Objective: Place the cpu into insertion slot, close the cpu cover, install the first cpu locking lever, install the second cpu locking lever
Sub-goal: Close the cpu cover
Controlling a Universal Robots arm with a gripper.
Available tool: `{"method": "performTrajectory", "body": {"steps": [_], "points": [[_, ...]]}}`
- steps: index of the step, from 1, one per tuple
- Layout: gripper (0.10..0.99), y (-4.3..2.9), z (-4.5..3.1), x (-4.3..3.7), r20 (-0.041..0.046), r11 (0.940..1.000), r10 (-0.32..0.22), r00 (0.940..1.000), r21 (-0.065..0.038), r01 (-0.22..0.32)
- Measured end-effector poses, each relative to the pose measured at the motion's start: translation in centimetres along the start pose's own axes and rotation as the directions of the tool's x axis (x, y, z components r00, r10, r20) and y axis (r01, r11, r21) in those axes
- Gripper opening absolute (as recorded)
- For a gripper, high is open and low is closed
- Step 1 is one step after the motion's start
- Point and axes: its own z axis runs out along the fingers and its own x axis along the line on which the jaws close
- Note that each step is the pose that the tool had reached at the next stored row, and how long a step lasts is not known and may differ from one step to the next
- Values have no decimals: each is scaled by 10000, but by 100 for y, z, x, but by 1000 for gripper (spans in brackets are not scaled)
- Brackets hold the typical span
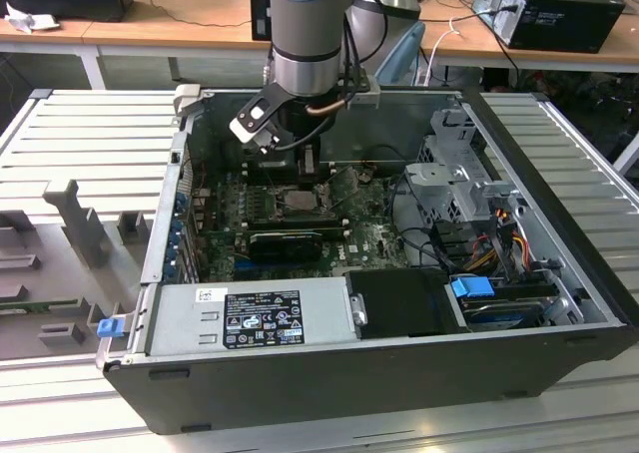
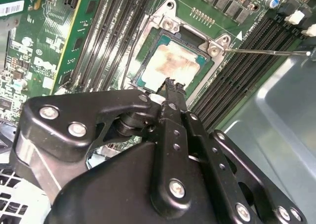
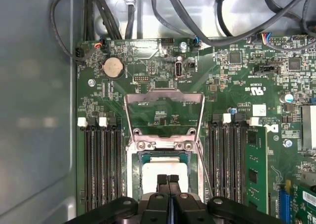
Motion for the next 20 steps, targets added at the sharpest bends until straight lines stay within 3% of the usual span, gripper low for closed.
{"method": "performTrajectory", "body": {"steps": [3,7,13,15,18,20], "points": [[106,7,-142,8,-1,10000,0,10000,0,0],[106,53,-141,8,-1,10000,-2,10000,0,2],[106,59,-188,11,-1,10000,0,10000,0,0],[106,109,-189,12,0,10000,-1,10000,0,1],[106,117,-253,17,0,10000,0,10000,-1,0],[106,122,-258,17,-5,10000,-3,10000,-2,3]]}}
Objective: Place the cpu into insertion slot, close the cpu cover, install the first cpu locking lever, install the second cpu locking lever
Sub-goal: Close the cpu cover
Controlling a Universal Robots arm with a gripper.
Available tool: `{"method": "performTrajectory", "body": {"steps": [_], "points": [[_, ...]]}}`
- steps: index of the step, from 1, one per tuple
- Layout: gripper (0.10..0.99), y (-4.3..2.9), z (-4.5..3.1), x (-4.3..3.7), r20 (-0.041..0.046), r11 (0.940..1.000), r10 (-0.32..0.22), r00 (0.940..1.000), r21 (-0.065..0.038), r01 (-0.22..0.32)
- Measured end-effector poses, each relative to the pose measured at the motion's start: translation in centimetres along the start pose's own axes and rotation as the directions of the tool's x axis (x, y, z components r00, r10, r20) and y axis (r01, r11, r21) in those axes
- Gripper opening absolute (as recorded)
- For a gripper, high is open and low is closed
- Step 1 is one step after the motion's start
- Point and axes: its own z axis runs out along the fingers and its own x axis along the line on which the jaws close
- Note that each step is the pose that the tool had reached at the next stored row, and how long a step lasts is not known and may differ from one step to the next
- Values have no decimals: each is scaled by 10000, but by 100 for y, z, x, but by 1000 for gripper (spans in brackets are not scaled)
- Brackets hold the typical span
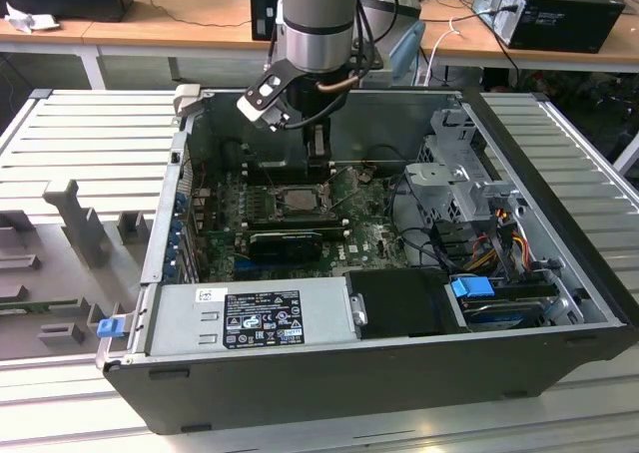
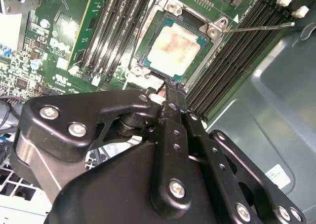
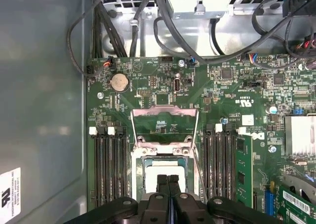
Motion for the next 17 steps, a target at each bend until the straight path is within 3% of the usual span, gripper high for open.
{"method": "performTrajectory", "body": {"steps": [6,10,17], "points": [[106,127,4,3,4,10000,3,10000,3,-3],[106,280,11,6,4,10000,1,10000,5,-1],[106,306,-35,10,1,10000,1,10000,4,-1]]}}
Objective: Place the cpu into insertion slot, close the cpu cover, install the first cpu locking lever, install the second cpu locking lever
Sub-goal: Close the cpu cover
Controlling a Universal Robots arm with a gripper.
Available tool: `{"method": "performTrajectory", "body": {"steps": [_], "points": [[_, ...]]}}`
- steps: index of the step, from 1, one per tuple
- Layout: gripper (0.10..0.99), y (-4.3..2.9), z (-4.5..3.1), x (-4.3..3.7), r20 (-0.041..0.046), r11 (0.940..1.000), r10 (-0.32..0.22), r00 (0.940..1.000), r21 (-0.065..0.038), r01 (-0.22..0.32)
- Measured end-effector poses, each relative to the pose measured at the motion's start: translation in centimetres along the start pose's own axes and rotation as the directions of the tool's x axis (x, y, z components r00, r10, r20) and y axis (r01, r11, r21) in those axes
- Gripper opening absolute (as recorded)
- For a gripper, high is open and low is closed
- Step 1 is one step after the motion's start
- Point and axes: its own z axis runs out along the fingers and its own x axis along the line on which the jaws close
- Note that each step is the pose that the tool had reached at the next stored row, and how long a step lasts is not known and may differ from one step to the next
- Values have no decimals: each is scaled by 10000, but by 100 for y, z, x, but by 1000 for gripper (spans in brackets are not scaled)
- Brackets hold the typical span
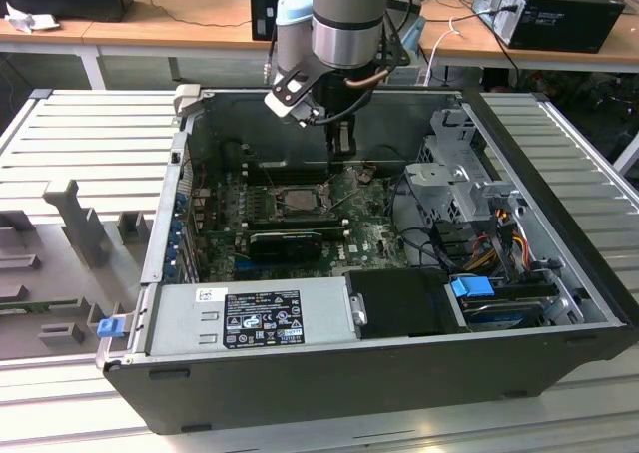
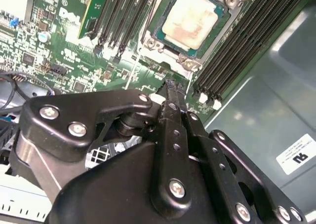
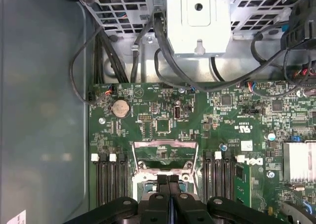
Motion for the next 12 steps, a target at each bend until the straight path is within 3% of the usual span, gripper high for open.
{"method": "performTrajectory", "body": {"steps": [12], "points": [[106,334,15,14,2,10000,2,10000,4,-2]]}}
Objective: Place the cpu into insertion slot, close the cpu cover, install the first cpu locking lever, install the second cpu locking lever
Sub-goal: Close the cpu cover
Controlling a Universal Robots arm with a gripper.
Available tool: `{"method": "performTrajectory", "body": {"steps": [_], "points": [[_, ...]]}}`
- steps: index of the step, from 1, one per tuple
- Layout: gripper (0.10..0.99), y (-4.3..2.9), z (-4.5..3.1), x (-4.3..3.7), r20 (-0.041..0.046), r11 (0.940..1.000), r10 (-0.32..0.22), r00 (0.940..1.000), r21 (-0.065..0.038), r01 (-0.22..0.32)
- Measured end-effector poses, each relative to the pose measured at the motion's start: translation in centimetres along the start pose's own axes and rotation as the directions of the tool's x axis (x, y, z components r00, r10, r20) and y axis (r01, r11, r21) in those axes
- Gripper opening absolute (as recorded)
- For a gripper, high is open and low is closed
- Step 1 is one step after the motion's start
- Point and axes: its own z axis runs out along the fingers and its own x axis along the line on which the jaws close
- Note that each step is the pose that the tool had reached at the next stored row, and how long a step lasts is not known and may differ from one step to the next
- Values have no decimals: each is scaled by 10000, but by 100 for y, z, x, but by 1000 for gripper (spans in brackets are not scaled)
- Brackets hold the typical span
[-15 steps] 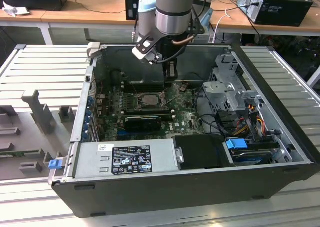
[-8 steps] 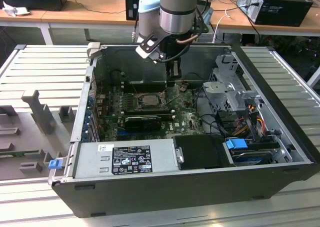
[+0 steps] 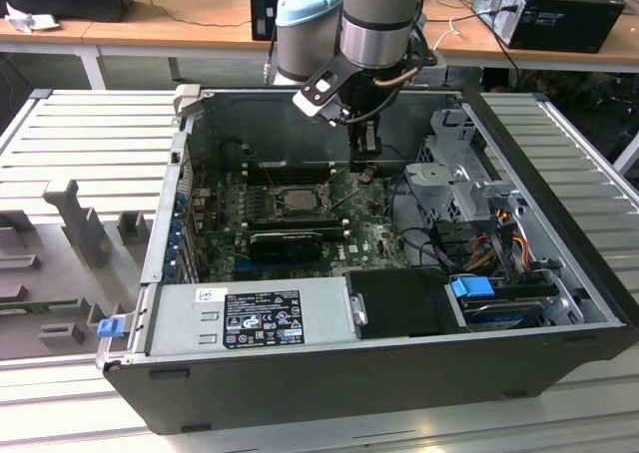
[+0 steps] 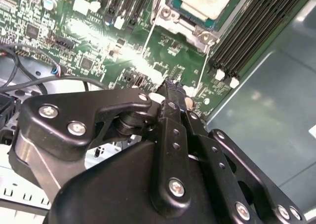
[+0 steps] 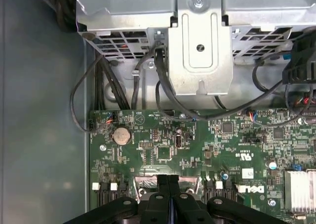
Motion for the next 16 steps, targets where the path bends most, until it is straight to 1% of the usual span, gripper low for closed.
{"method": "performTrajectory", "body": {"steps": [7,13,16], "points": [[106,99,6,3,0,10000,0,10000,2,0],[106,148,20,3,-1,10000,-2,10000,2,2],[106,167,79,0,2,10000,-5,10000,2,5]]}}
